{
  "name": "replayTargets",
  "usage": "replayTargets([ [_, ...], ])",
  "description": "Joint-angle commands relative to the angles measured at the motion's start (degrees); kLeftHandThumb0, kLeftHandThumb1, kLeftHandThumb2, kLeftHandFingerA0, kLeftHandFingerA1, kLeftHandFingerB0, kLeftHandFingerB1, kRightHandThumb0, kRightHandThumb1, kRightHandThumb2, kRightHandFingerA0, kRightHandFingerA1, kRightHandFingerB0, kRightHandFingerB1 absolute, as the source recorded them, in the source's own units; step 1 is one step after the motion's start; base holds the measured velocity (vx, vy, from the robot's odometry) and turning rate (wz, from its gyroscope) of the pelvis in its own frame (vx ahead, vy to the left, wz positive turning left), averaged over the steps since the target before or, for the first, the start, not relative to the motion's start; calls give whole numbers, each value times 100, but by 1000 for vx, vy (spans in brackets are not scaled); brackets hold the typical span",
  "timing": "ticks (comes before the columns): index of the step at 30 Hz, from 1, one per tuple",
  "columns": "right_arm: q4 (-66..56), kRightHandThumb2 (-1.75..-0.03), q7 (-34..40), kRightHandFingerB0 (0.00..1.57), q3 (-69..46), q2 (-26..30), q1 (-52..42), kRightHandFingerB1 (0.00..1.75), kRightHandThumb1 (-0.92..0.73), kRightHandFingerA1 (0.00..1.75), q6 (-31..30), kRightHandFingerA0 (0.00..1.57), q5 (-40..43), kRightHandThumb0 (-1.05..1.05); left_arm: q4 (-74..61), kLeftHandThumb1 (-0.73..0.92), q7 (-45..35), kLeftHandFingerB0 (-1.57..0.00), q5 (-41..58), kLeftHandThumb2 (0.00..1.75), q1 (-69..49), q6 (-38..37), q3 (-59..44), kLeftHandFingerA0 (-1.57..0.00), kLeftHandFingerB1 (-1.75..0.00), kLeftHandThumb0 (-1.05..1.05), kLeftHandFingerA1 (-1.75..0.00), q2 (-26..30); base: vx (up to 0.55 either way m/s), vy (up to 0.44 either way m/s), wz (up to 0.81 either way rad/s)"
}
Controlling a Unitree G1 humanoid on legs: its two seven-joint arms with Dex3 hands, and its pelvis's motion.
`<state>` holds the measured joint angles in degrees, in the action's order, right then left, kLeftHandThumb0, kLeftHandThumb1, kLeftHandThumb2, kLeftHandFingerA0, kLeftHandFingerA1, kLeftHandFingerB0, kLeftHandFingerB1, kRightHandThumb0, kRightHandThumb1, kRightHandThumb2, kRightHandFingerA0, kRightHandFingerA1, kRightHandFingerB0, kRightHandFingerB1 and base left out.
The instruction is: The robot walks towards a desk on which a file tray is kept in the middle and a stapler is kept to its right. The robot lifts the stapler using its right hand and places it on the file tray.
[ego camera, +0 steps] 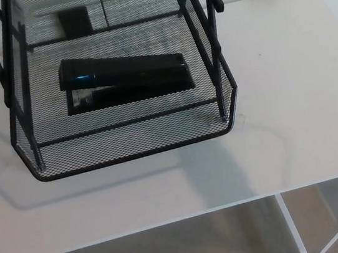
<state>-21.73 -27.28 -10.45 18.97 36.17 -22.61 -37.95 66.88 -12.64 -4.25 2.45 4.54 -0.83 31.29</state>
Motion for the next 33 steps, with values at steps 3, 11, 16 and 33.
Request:
replayTargets([
  [3,2364,-96,1111,9,-4226,-381,-4335,57,-31,64,2489,16,2458,-42,20,59,-66,0,157,130,-85,-178,-248,-14,-65,-58,-73,136,0,0,0],
  [11,4873,-52,1990,9,-4262,-385,-4628,90,-69,112,3023,3,2623,-81,-175,60,-97,0,182,131,-241,-187,-289,-8,-65,-60,-71,165,0,0,0],
  [16,5593,-51,1775,0,-4339,-334,-4626,103,-68,124,2483,5,2788,-84,-123,59,-110,0,347,130,-269,-116,-471,-7,-65,-60,-71,154,0,0,0],
  [33,6866,-53,895,7,-4198,-120,-4170,90,-52,120,495,80,3138,-53,-136,59,-91,0,75,131,-258,-252,-332,-9,-66,-59,-71,220,0,0,0],
])
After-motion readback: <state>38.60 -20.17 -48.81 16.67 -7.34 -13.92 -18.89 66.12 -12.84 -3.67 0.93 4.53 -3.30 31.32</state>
